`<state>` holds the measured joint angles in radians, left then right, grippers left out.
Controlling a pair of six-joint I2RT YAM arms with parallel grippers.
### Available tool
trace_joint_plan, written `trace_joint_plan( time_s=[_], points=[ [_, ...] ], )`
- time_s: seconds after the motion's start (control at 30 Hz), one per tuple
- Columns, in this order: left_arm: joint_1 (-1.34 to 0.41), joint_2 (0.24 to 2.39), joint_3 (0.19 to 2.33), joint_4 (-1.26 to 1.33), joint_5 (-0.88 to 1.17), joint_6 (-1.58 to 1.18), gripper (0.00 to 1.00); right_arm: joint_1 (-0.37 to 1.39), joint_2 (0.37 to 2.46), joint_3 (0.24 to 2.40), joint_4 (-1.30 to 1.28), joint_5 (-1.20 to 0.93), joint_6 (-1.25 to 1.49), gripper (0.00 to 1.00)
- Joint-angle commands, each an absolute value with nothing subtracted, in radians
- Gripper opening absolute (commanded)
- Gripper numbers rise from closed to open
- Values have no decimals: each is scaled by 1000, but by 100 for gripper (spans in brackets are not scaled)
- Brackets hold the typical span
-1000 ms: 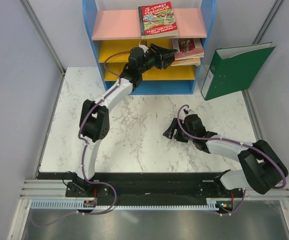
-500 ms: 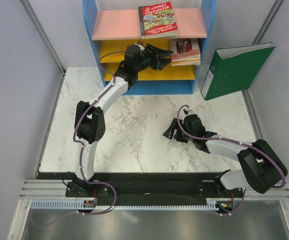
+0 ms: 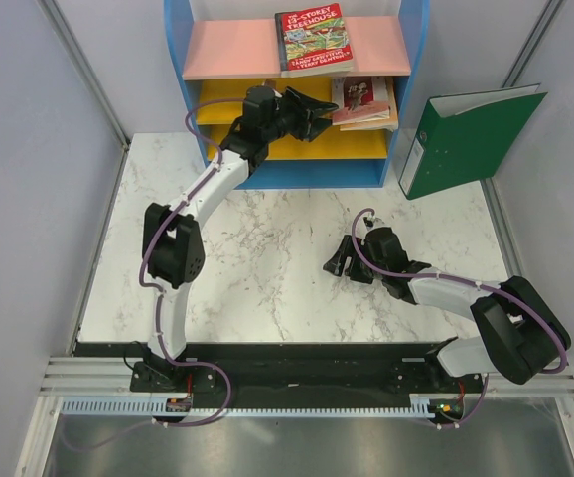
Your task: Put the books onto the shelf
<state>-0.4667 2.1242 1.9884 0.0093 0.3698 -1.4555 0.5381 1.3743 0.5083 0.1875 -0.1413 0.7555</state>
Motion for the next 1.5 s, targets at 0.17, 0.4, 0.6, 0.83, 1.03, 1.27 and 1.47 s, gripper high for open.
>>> trace_joint_plan(
  time_s=[0.17, 0.4, 0.6, 0.83, 1.03, 1.27, 1.47],
  points=[
    [-483, 2174, 2080, 12, 399, -1420, 51, 534, 1381, 509, 224, -152, 761, 76],
    [-495, 2227, 2173, 6, 420, -1430, 50, 534, 1379, 509, 224, -152, 761, 76],
    [-503, 2256, 2194, 6, 442, -1433, 49, 534, 1379, 509, 224, -152, 761, 76],
    [-500, 2198, 2125, -24, 416, -1393, 50, 534, 1381, 509, 224, -153, 761, 76],
    [-492, 2111, 2057, -89, 350, -1307, 51, 532, 1379, 509, 224, -153, 761, 76],
    [-488, 2036, 2002, -153, 273, -1226, 52, 532, 1384, 509, 225, -153, 761, 76],
    [-485, 2000, 1971, -156, 221, -1193, 34, 532, 1387, 511, 227, -156, 761, 76]
  ],
)
